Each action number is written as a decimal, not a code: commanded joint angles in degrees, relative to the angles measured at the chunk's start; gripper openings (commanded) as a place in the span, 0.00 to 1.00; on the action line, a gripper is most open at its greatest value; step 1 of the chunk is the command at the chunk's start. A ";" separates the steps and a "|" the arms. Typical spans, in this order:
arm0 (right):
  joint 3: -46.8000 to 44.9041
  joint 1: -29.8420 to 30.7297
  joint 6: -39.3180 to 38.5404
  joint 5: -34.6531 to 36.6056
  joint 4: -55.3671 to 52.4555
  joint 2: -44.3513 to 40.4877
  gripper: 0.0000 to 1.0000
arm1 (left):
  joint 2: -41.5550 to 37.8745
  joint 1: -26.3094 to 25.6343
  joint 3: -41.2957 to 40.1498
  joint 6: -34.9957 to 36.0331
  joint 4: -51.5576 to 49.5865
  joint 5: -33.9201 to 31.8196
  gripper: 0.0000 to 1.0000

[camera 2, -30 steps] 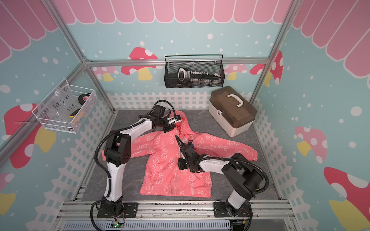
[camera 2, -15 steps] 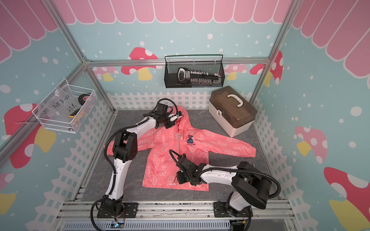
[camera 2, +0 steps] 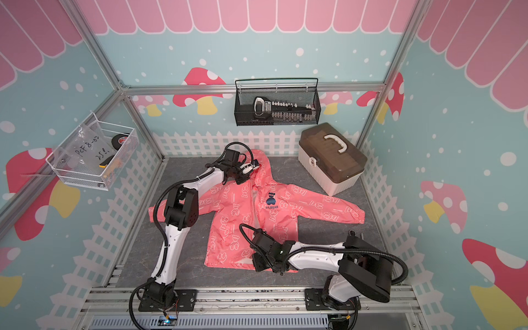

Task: Unzip the jacket
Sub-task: Unzip the zipper on the jacket.

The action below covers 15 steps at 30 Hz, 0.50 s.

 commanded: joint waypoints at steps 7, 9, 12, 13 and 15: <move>-0.53 3.24 2.52 -3.54 -7.70 -1.76 0.03 | -2.21 1.44 -3.20 1.04 9.42 -2.67 0.00; -0.57 3.26 2.36 -3.80 -8.27 -1.86 0.03 | -2.29 1.44 -3.77 0.93 9.77 -2.27 0.00; 1.00 3.26 0.78 -2.58 -8.62 -0.74 0.03 | -3.31 1.44 -6.41 0.54 12.62 -1.13 0.02; 2.30 3.29 -0.29 -1.81 -9.24 -0.23 0.03 | -3.68 1.44 -7.37 0.06 13.68 -0.79 0.05; 5.88 3.31 -2.60 -0.31 -10.27 1.44 0.04 | -4.52 1.52 -9.00 -1.00 14.94 0.66 0.12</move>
